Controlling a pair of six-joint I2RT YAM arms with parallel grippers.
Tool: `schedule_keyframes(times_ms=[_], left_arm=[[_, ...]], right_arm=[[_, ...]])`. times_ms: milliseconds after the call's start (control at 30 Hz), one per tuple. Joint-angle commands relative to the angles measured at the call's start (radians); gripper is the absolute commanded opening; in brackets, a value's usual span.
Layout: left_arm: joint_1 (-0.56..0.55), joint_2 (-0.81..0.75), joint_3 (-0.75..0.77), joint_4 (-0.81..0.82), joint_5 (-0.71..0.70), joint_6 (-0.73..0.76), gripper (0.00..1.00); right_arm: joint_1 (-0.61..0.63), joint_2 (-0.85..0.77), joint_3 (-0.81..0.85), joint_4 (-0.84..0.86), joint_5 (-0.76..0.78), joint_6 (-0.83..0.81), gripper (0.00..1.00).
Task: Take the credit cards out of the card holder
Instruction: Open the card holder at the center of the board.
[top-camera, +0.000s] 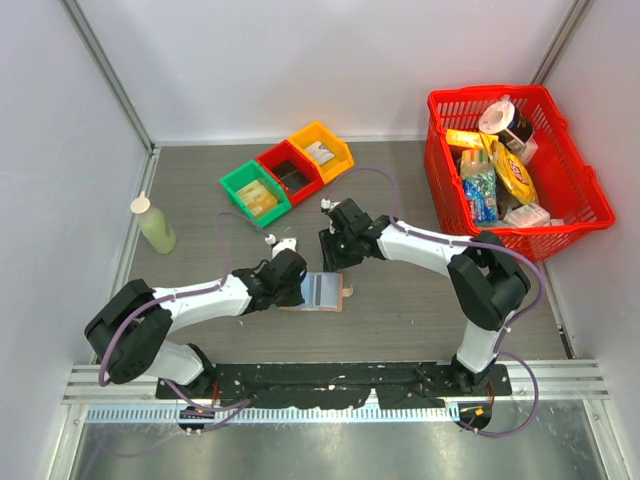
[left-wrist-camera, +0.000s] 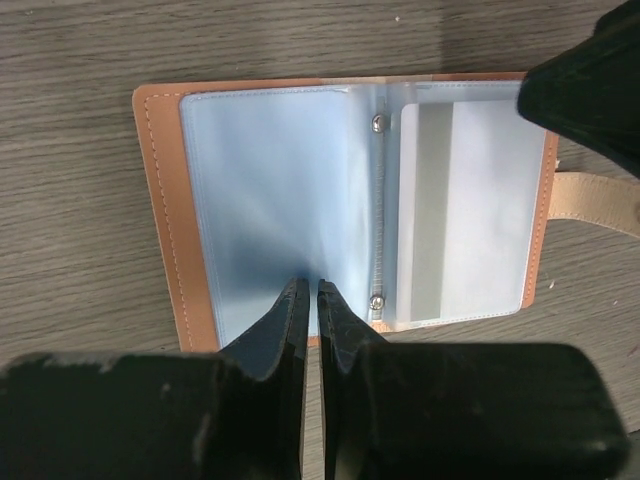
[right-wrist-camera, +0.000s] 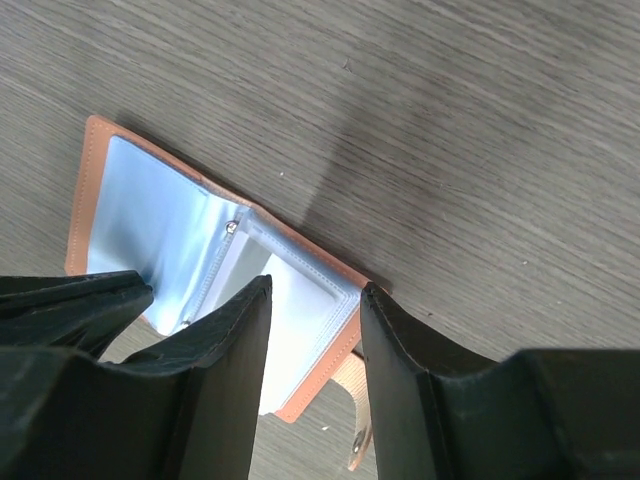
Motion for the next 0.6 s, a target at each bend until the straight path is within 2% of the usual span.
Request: schedule_keyframes(times_ms=[0,167,567], left_arm=[[0.002,0.012,-0.014,0.050,-0.002,-0.016,0.10],[0.005,0.002,-0.024,0.058,-0.002,-0.019,0.09],[0.004,-0.006,-0.028,0.066,0.001,-0.019,0.08]], right_arm=[[0.005,0.037,0.049,-0.005,-0.035,-0.042,0.46],[0.005,0.054,0.058,-0.002,-0.067,-0.056,0.45],[0.004,0.051,0.078,-0.032,-0.121,-0.078,0.33]])
